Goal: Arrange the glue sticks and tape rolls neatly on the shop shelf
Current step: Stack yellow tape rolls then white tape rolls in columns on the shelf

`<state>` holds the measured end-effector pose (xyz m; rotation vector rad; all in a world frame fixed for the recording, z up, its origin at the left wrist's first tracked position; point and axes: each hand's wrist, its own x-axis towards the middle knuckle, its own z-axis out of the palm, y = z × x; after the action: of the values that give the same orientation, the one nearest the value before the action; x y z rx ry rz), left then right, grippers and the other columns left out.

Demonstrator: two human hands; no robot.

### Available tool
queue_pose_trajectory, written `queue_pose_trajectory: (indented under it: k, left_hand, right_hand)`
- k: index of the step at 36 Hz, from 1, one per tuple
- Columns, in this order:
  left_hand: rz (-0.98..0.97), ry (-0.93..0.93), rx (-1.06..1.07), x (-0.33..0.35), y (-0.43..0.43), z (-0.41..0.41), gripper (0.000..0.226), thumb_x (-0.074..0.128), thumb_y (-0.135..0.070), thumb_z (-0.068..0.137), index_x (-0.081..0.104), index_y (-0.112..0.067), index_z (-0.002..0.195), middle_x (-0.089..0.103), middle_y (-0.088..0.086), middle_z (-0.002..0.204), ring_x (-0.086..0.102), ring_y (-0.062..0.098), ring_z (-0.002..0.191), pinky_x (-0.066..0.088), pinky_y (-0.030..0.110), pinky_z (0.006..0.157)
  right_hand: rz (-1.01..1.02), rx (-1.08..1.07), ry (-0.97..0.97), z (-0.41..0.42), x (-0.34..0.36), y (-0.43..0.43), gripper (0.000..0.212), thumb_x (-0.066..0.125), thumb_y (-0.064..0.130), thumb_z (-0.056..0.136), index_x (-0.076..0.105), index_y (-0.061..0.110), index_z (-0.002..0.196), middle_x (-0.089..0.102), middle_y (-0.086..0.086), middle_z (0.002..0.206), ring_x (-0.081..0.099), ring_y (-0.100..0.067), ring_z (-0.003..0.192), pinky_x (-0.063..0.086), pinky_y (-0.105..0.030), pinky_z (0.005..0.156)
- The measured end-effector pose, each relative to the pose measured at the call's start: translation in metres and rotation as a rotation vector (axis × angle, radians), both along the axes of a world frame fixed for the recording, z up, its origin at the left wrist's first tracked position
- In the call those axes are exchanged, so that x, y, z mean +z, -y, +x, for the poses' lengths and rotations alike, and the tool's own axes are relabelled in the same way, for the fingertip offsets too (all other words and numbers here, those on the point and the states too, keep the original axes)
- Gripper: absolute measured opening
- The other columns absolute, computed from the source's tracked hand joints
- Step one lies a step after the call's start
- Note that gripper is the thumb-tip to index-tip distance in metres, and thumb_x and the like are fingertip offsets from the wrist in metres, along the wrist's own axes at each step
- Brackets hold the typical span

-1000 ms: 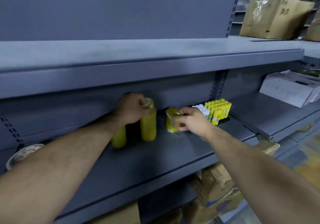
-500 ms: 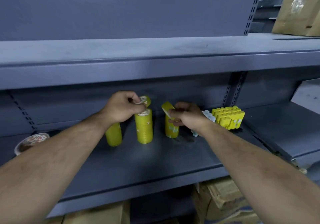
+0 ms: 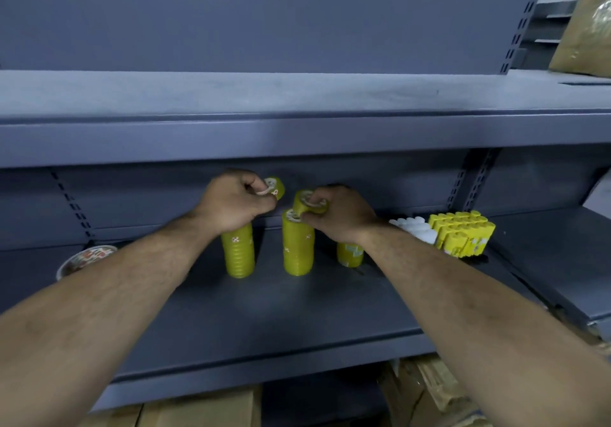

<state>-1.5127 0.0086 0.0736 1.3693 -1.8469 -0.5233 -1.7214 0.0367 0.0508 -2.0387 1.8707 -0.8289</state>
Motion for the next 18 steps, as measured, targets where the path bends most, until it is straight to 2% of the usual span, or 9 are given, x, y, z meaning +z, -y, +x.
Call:
queue_pose_trajectory:
  k: [3,6,9,12,15,16,18]
  left_hand:
    - [-0.061,0.093,0.02,0.0,-0.001,0.009,0.013,0.081,-0.023,0.072,0.068,-0.024,0.072,0.059,-0.016,0.072,0.053,0.003,0.066,0.034,0.003,0.055]
    - [-0.078,0.129,0.013,-0.001,0.002,0.019,0.013,0.082,-0.024,0.07,0.069,-0.025,0.075,0.064,-0.008,0.087,0.058,0.008,0.083,0.038,0.015,0.067]
    - [-0.079,0.126,0.008,-0.004,0.006,0.025,0.016,0.082,-0.023,0.07,0.068,-0.026,0.077,0.063,-0.005,0.097,0.057,0.009,0.088,0.036,0.016,0.072]
    - [-0.073,0.091,-0.009,-0.008,0.011,0.027,0.017,0.083,-0.024,0.069,0.067,-0.025,0.074,0.064,-0.004,0.095,0.058,0.01,0.088,0.037,0.016,0.071]
    - [-0.075,0.063,-0.033,-0.011,0.014,0.027,0.02,0.084,-0.025,0.067,0.064,-0.028,0.068,0.063,-0.003,0.09,0.059,0.012,0.084,0.04,0.018,0.068]
    - [-0.076,0.058,-0.036,-0.012,0.015,0.026,0.02,0.084,-0.022,0.068,0.064,-0.026,0.068,0.064,-0.002,0.09,0.06,0.012,0.083,0.041,0.015,0.066]
    - [-0.079,0.06,-0.037,-0.015,0.017,0.026,0.019,0.084,-0.018,0.069,0.066,-0.023,0.069,0.065,0.001,0.09,0.059,0.012,0.082,0.037,0.006,0.062]
  right_hand:
    - [0.009,0.011,-0.043,0.011,0.0,0.008,0.041,0.075,0.043,0.083,0.071,0.023,0.118,0.067,0.003,0.125,0.063,-0.016,0.113,0.044,-0.021,0.083]
    - [0.032,0.012,-0.104,0.019,0.0,0.014,0.045,0.073,0.041,0.084,0.069,0.022,0.124,0.065,0.002,0.13,0.062,-0.017,0.116,0.039,-0.019,0.082]
    - [0.058,0.003,-0.112,0.021,-0.001,0.02,0.047,0.073,0.042,0.082,0.068,0.022,0.125,0.062,0.001,0.132,0.061,-0.018,0.117,0.038,-0.018,0.083]
    - [0.064,-0.005,-0.132,0.022,-0.001,0.022,0.045,0.072,0.042,0.082,0.07,0.021,0.122,0.064,0.0,0.129,0.062,-0.017,0.114,0.036,-0.018,0.08]
    - [0.051,0.008,-0.128,0.023,0.003,0.02,0.036,0.073,0.036,0.083,0.072,0.014,0.111,0.068,-0.003,0.118,0.062,-0.015,0.101,0.046,-0.024,0.078]
    - [0.045,0.009,-0.126,0.023,0.003,0.019,0.034,0.073,0.035,0.083,0.073,0.013,0.109,0.068,-0.003,0.115,0.062,-0.015,0.099,0.048,-0.026,0.078]
    - [0.046,0.011,-0.134,0.024,0.003,0.019,0.037,0.075,0.035,0.081,0.072,0.016,0.112,0.064,-0.001,0.117,0.061,-0.016,0.104,0.042,-0.023,0.077]
